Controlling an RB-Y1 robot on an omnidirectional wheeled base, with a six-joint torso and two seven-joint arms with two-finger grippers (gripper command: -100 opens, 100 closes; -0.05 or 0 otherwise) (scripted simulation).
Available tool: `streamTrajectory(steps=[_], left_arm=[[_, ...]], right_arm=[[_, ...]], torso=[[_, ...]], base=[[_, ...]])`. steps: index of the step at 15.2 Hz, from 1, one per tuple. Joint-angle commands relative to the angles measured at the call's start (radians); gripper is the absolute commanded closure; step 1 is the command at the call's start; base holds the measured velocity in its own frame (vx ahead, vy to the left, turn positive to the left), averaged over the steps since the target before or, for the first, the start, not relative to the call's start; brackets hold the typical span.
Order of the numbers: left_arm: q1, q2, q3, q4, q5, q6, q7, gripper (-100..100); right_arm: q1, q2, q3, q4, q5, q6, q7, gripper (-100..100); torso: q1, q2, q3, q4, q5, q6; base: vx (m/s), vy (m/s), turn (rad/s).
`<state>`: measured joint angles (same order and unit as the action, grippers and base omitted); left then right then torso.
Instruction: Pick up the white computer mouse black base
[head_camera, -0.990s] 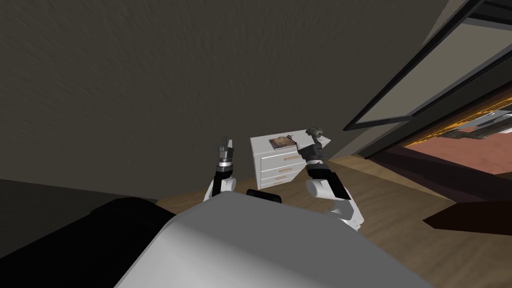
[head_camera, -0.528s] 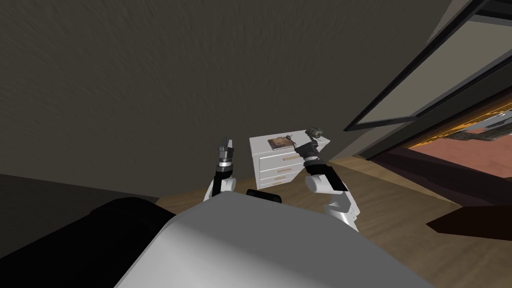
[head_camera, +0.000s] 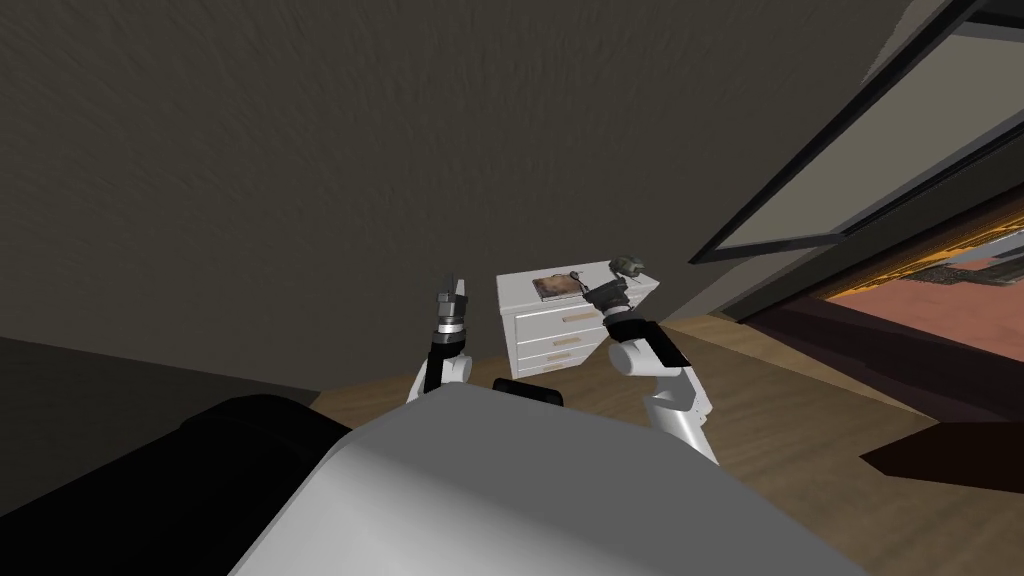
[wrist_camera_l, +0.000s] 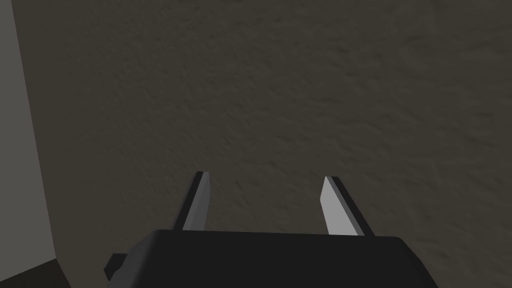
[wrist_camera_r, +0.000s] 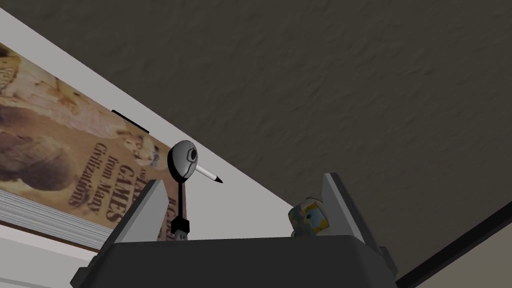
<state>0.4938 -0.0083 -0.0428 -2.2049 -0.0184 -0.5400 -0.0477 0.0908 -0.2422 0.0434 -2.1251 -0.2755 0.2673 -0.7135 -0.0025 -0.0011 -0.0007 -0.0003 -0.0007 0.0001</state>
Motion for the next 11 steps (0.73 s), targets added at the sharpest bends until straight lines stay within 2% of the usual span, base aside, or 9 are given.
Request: streamTrajectory(steps=[1,2,4,5,8,9,11], left_arm=[[0.000,0.000,0.000,0.000,0.000,0.000,0.000,0],[0.000,0.000,0.000,0.000,0.000,0.000,0.000,0],[0.000,0.000,0.000,0.000,0.000,0.000,0.000,0],[0.000,0.000,0.000,0.000,0.000,0.000,0.000,0],[0.000,0.000,0.000,0.000,0.000,0.000,0.000,0],[0.000,0.000,0.000,0.000,0.000,0.000,0.000,0],[0.000,0.000,0.000,0.000,0.000,0.000,0.000,0]], right_arm=[[-0.042,-0.008,0.003,0.011,-0.023,0.050,-0.050,-100],[-0.042,-0.008,0.003,0.011,-0.023,0.066,-0.069,-100],[-0.042,-0.008,0.003,0.011,-0.023,0.066,-0.092,-100],[-0.082,-0.015,0.005,0.022,-0.045,0.113,-0.127,-100],[-0.082,-0.015,0.005,0.022,-0.045,0.128,-0.170,-100],[-0.123,-0.022,0.007,0.033,-0.067,0.172,-0.204,-100],[-0.123,-0.022,0.007,0.033,-0.067,0.190,-0.244,-100]], torso=[[0.000,0.000,0.000,0.000,0.000,0.000],[0.000,0.000,0.000,0.000,0.000,0.000],[-0.001,0.000,0.000,0.000,0.000,0.000],[0.000,0.000,0.000,0.000,0.000,0.000],[-0.001,0.000,0.000,0.000,0.000,0.000],[0.000,0.000,0.000,0.000,0.000,0.000],[-0.001,0.000,0.000,0.000,0.000,0.000]], base=[[0.003,-0.039,0.039],[0.006,-0.053,0.051],[0.006,-0.035,0.010],[0.011,-0.045,0.034],[0.007,-0.044,0.027],[0.004,-0.045,0.030],[0.007,-0.052,0.040]])
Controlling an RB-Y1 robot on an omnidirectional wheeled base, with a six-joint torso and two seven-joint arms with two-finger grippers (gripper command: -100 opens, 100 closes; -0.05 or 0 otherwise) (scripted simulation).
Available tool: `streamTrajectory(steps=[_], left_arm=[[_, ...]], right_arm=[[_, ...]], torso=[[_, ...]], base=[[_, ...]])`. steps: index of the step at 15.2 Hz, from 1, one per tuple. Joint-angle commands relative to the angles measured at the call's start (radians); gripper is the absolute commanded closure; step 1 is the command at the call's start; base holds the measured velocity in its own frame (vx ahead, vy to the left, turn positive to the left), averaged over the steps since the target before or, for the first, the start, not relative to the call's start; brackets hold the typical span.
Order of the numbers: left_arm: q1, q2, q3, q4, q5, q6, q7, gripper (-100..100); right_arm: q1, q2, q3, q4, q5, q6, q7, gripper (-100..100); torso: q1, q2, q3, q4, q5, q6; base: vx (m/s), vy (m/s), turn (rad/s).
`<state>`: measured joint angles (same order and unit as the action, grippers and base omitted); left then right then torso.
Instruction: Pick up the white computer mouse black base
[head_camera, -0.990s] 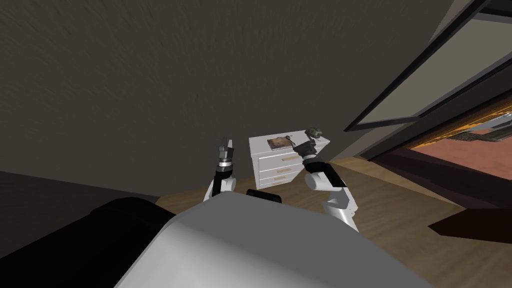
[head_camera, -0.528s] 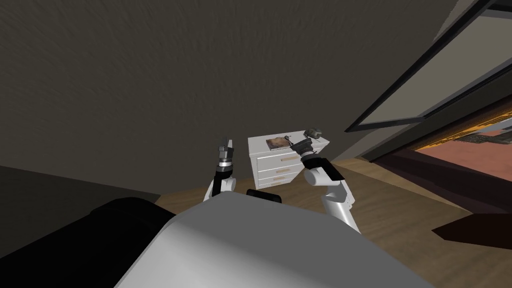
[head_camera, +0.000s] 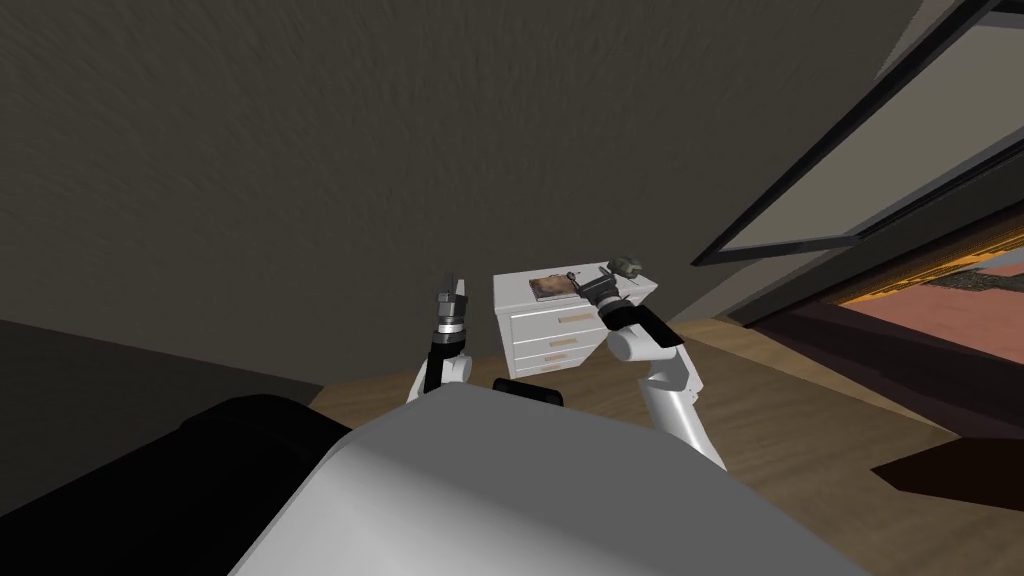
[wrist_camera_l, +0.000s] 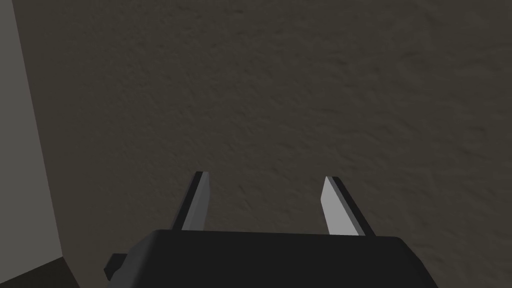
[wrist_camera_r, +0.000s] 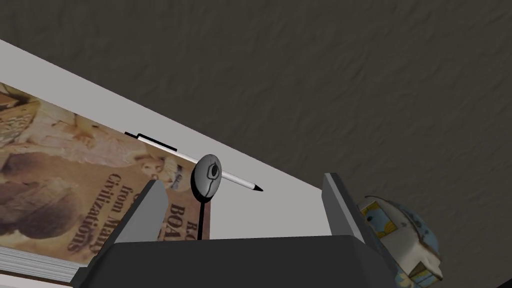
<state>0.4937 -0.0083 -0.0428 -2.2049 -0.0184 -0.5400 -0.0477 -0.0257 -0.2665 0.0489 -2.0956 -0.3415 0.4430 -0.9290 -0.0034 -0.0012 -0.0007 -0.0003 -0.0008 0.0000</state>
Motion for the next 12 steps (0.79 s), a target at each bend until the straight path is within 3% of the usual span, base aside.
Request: streamTrajectory(steps=[1,2,5,6,9,10,12], left_arm=[[0.000,0.000,0.000,0.000,0.000,0.000,0.000,0],[0.000,0.000,0.000,0.000,0.000,0.000,0.000,0],[0.000,0.000,0.000,0.000,0.000,0.000,0.000,0],[0.000,0.000,0.000,0.000,0.000,0.000,0.000,0],[0.000,0.000,0.000,0.000,0.000,0.000,0.000,0],[0.000,0.000,0.000,0.000,0.000,0.000,0.000,0],[0.000,0.000,0.000,0.000,0.000,0.000,0.000,0]], right_arm=[[-0.006,0.002,0.002,0.003,-0.001,0.014,-0.034,-100],[-0.047,-0.004,0.005,0.014,-0.023,0.059,-0.067,-100],[-0.047,-0.004,0.005,0.014,-0.023,0.077,-0.114,-100],[-0.088,-0.011,0.007,0.025,-0.046,0.121,-0.145,-100],[-0.088,-0.011,0.007,0.025,-0.046,0.141,-0.195,-100],[-0.129,-0.016,0.010,0.037,-0.069,0.182,-0.223,-100],[-0.129,-0.016,0.010,0.037,-0.069,0.204,-0.262,-100]], torso=[[0.000,0.000,0.000,0.000,0.000,0.000],[0.001,0.000,0.000,0.000,0.000,0.000],[0.000,0.000,0.000,0.000,0.000,0.000],[0.001,0.000,0.000,0.000,0.000,0.000],[0.000,0.000,0.000,0.000,0.000,0.000],[0.001,0.000,0.000,0.000,0.000,0.000],[0.000,0.000,0.000,0.000,0.000,0.000]], base=[[0.008,-0.030,0.004],[0.005,-0.040,0.035],[0.007,-0.044,0.027],[0.013,-0.049,0.030],[0.010,-0.048,0.030],[0.002,-0.040,0.033],[0.003,-0.051,0.040]])
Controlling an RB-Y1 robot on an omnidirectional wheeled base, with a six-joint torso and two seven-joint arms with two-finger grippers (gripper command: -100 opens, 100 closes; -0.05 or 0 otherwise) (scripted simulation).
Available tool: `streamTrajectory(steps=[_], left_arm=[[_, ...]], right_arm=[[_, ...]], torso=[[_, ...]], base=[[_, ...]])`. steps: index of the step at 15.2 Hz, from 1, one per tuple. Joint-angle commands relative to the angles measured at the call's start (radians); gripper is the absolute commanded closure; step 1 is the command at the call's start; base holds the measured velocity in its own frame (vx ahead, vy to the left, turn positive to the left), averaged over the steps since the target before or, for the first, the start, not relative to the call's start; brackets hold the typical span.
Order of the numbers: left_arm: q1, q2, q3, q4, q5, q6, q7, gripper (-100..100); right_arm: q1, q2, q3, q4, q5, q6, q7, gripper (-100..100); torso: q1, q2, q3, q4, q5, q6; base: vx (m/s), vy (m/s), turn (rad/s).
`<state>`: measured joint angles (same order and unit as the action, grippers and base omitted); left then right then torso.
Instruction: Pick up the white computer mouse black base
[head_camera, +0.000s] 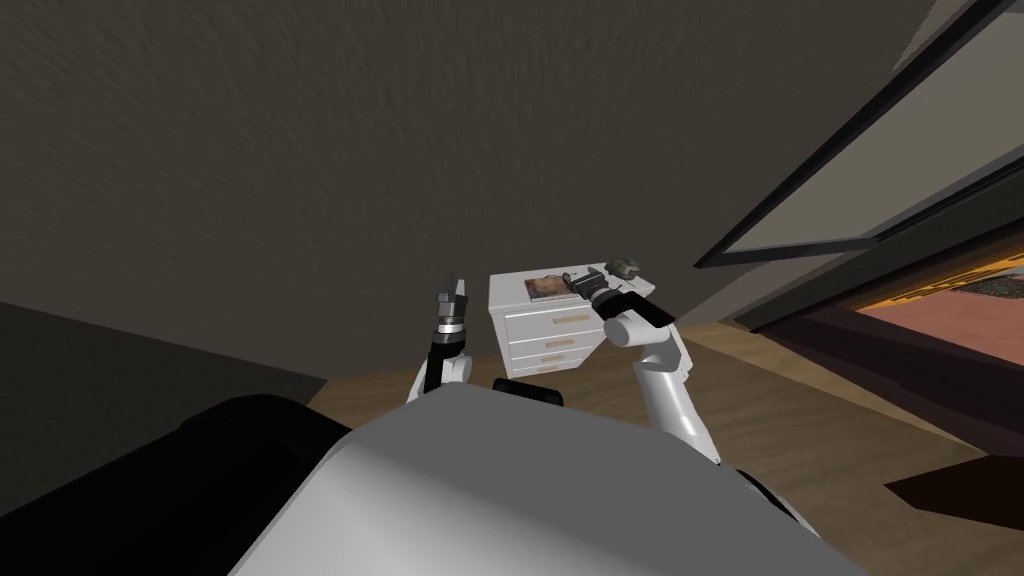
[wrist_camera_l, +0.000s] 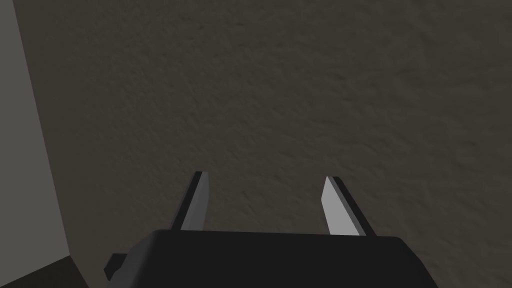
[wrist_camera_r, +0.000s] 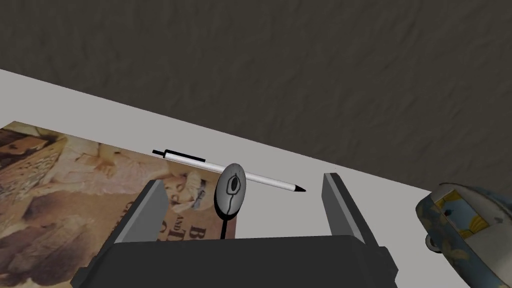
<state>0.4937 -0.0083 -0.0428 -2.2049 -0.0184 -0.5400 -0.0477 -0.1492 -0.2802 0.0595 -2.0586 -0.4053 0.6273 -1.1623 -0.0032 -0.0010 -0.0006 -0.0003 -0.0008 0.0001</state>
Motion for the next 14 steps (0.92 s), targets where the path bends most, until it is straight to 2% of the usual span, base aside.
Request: streamTrajectory(steps=[1,2,5,6,7,9,10,11,13,14], left_arm=[[0.000,0.000,0.000,0.000,0.000,0.000,0.000,0],[0.000,0.000,0.000,0.000,0.000,0.000,0.000,0],[0.000,0.000,0.000,0.000,0.000,0.000,0.000,0],[0.000,0.000,0.000,0.000,0.000,0.000,0.000,0],[0.000,0.000,0.000,0.000,0.000,0.000,0.000,0],[0.000,0.000,0.000,0.000,0.000,0.000,0.000,0],[0.000,0.000,0.000,0.000,0.000,0.000,0.000,0],[0.000,0.000,0.000,0.000,0.000,0.000,0.000,0],[0.000,0.000,0.000,0.000,0.000,0.000,0.000,0],[0.000,0.000,0.000,0.000,0.000,0.000,0.000,0]], right_arm=[[-0.005,-0.003,-0.001,0.000,-0.005,0.020,-0.042,-100],[-0.046,-0.008,0.002,0.011,-0.027,0.061,-0.069,-100],[-0.046,-0.008,0.002,0.011,-0.027,0.083,-0.122,-100],[-0.086,-0.013,0.005,0.022,-0.050,0.126,-0.149,-100],[-0.086,-0.013,0.005,0.022,-0.050,0.143,-0.169,-100],[-0.086,-0.013,0.005,0.022,-0.050,0.145,-0.201,-100],[-0.125,-0.017,0.007,0.034,-0.072,0.190,-0.230,-100],[-0.125,-0.017,0.007,0.034,-0.072,0.205,-0.249,-100],[-0.125,-0.017,0.007,0.034,-0.072,0.207,-0.280,-100],[-0.164,-0.021,0.010,0.045,-0.094,0.251,-0.309,-100]], torso=[[0.000,0.000,0.000,0.000,0.000,0.000],[0.001,0.000,0.000,0.000,0.000,0.000],[0.000,0.000,0.000,0.000,0.000,0.000],[0.001,0.000,0.000,0.000,0.000,0.000],[0.000,0.000,0.000,0.000,0.000,0.000],[0.000,0.000,0.000,0.000,0.000,0.000],[0.001,0.000,0.000,0.000,0.000,0.000],[0.001,0.000,0.000,0.000,0.000,0.000],[0.000,-0.001,0.000,0.000,0.000,0.000],[0.001,0.000,0.000,0.000,0.000,0.000]], base=[[0.004,-0.025,0.004],[0.010,-0.043,0.029],[0.008,-0.045,0.028],[0.005,-0.043,0.029],[0.007,-0.057,0.049],[0.008,-0.035,0.018],[0.009,-0.042,0.028],[0.016,-0.052,0.050],[0.008,-0.037,0.018],[0.007,-0.047,0.030]])
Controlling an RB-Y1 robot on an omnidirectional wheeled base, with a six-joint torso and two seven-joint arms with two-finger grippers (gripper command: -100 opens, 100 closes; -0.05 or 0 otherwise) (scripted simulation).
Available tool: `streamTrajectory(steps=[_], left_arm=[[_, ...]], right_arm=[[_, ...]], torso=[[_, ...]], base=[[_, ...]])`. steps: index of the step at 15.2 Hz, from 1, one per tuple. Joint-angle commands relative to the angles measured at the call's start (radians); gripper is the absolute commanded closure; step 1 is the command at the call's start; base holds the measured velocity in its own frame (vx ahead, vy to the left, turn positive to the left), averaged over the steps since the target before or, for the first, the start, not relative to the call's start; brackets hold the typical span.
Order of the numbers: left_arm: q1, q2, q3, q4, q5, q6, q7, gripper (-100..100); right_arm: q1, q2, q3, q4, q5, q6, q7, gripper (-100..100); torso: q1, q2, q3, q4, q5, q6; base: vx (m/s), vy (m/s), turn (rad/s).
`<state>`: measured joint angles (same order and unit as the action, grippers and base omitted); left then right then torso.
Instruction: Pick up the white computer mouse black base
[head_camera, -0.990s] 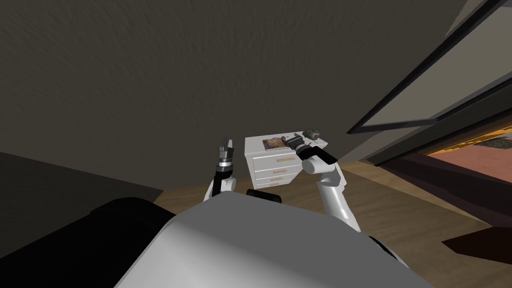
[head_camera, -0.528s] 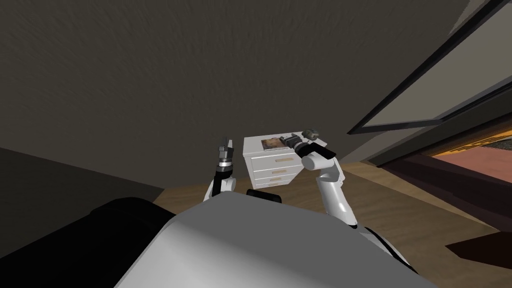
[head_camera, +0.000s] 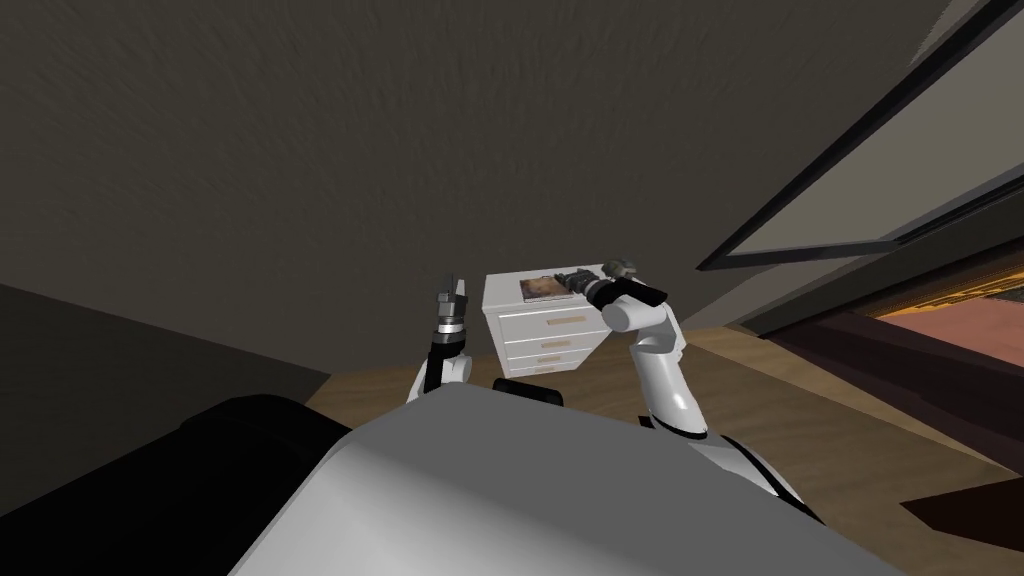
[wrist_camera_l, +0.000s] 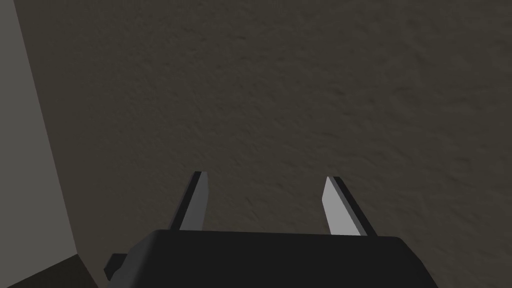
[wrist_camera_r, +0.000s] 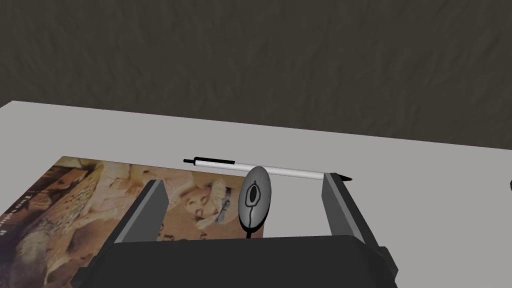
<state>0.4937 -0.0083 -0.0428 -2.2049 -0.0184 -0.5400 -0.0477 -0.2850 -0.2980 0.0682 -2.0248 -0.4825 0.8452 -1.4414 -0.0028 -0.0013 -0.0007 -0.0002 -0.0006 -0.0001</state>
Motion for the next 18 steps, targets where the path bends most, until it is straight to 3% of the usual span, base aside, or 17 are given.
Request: streamTrajectory(steps=[1,3,4,7,8,11,12,14,15,18], left_arm=[[0.000,0.000,0.000,0.000,0.000,0.000,0.000,0],[0.000,0.000,0.000,0.000,0.000,0.000,0.000,0],[0.000,0.000,0.000,0.000,0.000,0.000,0.000,0],[0.000,0.000,0.000,0.000,0.000,0.000,0.000,0],[0.000,0.000,0.000,0.000,0.000,0.000,0.000,0],[0.000,0.000,0.000,0.000,0.000,0.000,0.000,0],[0.000,0.000,0.000,0.000,0.000,0.000,0.000,0],[0.000,0.000,0.000,0.000,0.000,0.000,0.000,0],[0.000,0.000,0.000,0.000,0.000,0.000,0.000,0],[0.000,0.000,0.000,0.000,0.000,0.000,0.000,0]], right_arm=[[-0.028,-0.004,0.002,0.011,-0.017,0.050,-0.050,-100],[-0.028,-0.004,0.002,0.011,-0.017,0.050,-0.078,-100],[-0.066,-0.008,0.004,0.023,-0.038,0.096,-0.110,-100],[-0.066,-0.008,0.004,0.023,-0.038,0.110,-0.153,-100],[-0.102,-0.011,0.007,0.034,-0.059,0.156,-0.188,-100],[-0.102,-0.011,0.007,0.034,-0.059,0.168,-0.227,-100],[-0.138,-0.015,0.010,0.045,-0.079,0.213,-0.263,-100],[-0.138,-0.015,0.010,0.045,-0.079,0.225,-0.298,-100],[-0.172,-0.018,0.013,0.056,-0.099,0.261,-0.321,-100],[-0.172,-0.018,0.013,0.056,-0.099,0.279,-0.367,-100]], torso=[[0.000,0.000,0.000,0.000,0.000,0.000],[0.000,0.000,0.000,0.000,0.000,0.000],[0.000,0.000,0.000,0.000,0.000,0.000],[0.000,0.000,0.000,0.000,0.000,0.000],[0.001,0.000,0.000,0.000,0.000,0.000],[0.000,0.000,0.000,0.000,0.000,0.000],[0.001,0.000,0.000,0.000,0.000,0.000],[0.000,0.000,0.000,0.000,0.000,0.000],[0.000,0.000,0.000,0.000,0.000,0.000],[0.000,-0.001,0.000,0.000,0.000,0.000]], base=[[0.009,-0.060,0.051],[0.008,-0.037,0.015],[0.006,-0.039,0.032],[0.010,-0.040,0.025],[0.008,-0.044,0.028],[0.009,-0.040,0.027],[0.011,-0.040,0.025],[0.013,-0.046,0.032],[0.017,-0.050,0.031],[0.012,-0.044,0.026]])
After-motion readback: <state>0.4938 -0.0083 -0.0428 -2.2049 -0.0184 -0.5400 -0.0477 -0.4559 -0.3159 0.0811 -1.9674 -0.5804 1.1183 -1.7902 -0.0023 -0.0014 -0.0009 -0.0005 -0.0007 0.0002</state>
